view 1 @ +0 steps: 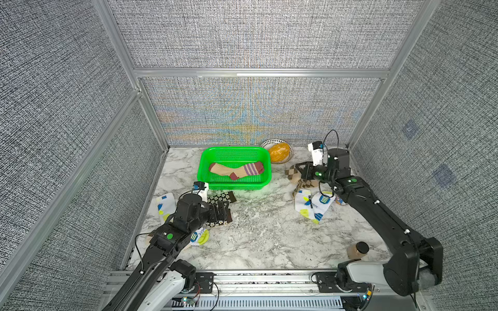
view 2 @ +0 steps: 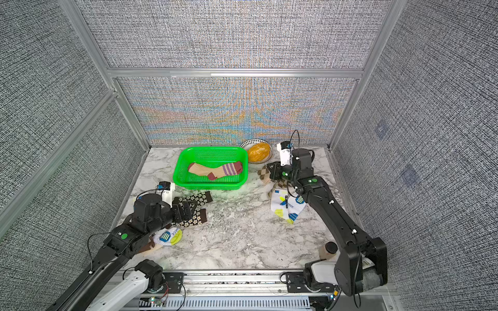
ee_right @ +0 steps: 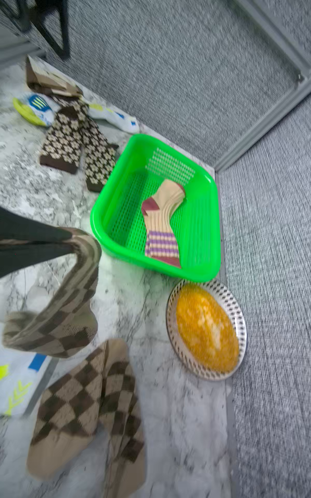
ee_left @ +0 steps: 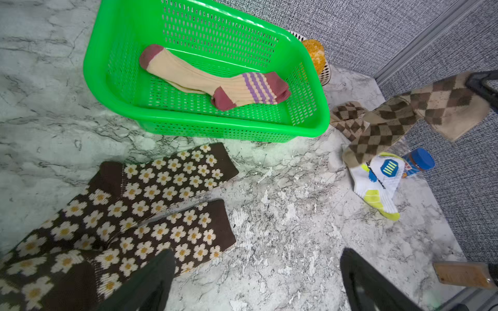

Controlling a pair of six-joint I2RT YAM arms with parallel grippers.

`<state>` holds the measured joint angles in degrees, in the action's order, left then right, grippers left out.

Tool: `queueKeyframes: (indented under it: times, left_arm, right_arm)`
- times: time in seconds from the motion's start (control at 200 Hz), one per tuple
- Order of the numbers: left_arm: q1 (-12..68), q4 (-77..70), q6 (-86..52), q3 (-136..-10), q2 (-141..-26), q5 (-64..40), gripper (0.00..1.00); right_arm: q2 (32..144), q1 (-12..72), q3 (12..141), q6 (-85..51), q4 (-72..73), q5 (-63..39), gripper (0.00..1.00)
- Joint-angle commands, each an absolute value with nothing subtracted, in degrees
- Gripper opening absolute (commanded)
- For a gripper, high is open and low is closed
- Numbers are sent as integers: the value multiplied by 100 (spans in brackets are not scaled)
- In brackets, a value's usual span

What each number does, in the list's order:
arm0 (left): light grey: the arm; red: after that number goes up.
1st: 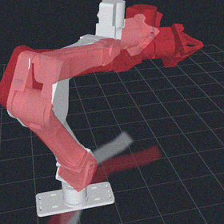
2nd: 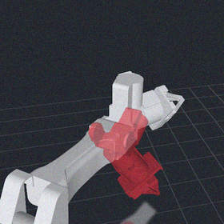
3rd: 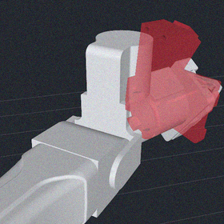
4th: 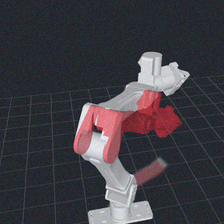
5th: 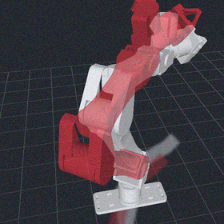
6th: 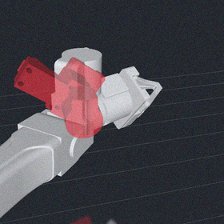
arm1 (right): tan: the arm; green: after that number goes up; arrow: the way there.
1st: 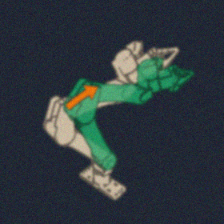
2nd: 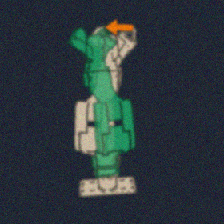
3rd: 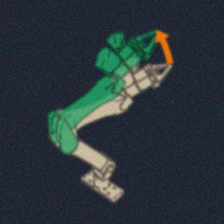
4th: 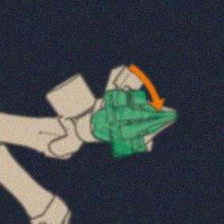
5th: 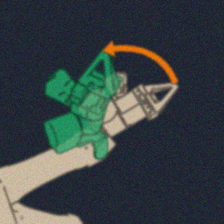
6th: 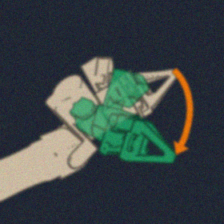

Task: Place the socks together as a pair
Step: Pick up the sock at the center of the board, then place the sock at the center of the board.

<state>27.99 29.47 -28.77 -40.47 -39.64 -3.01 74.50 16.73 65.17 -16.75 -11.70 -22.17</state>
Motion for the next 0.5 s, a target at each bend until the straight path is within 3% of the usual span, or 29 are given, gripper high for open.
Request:
queueKeyframes:
  times: [0.0, 0.195, 0.41, 0.495]
  left_arm:
    - [2803, 3135, -2848, -4197, -3889, -375, 98]
    - [2804, 3420, -2756, -4432, -3696, -336, 98]
    - [2801, 3852, -2621, -4668, -3424, -173, 98]
    - [2804, 4000, -2584, -4744, -3359, -75, 98]
  right_arm:
    - [7232, 2008, 6738, -1815, -1621, -2402, 0]
    - [6831, 2791, 6377, -2841, -1285, -2697, 0]
    - [6562, 4210, 5615, -4285, -85, -2471, 0]
    - [6851, 4801, 5739, -4173, 83, -2460, 0]
